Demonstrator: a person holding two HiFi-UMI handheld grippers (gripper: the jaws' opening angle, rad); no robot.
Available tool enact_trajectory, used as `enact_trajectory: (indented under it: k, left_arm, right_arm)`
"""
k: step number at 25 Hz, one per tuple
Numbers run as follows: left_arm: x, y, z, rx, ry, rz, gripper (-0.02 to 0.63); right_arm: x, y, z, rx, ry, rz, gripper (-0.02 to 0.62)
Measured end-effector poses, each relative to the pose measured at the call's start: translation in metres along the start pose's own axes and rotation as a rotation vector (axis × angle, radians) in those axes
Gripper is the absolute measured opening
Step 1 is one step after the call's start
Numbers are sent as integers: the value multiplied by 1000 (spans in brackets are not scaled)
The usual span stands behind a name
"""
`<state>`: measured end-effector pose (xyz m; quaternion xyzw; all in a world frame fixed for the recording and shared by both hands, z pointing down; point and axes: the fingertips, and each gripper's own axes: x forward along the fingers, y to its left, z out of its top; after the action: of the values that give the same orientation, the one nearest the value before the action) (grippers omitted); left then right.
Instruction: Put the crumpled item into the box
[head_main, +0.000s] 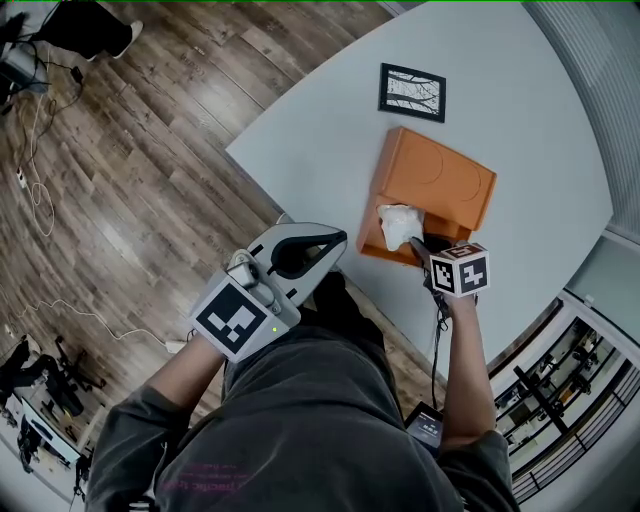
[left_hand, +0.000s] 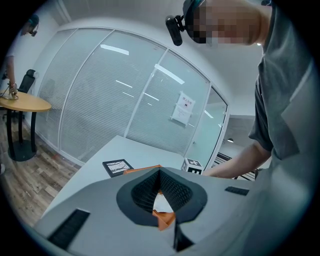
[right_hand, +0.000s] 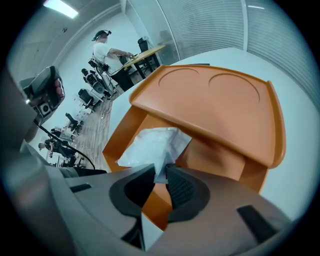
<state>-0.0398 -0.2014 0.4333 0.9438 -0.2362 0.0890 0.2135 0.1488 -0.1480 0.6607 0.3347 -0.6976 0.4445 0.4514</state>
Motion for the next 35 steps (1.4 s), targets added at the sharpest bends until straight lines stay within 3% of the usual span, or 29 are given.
enact_trajectory:
  k: [5,8,18,25,35]
  left_arm:
    - [1,-5,1,8,0,-6,12]
    - [1,-11,2,16,1,-14,12]
    - [1,-31,11,59,3,-31,12]
    - [2,-46,22,111,-4,-35,12]
    - [3,-58,55,198,-37,-5,12]
  right_arm:
    - [2,-2,-9,-2,24,-13,77]
    - [0,0,-11,-6,23,-11,131]
    - [-21,2,-14,21,-49,-12,175]
    - [-60,20,2,24,-197,28,175]
    - [-145,57,49,2,-525,168,173]
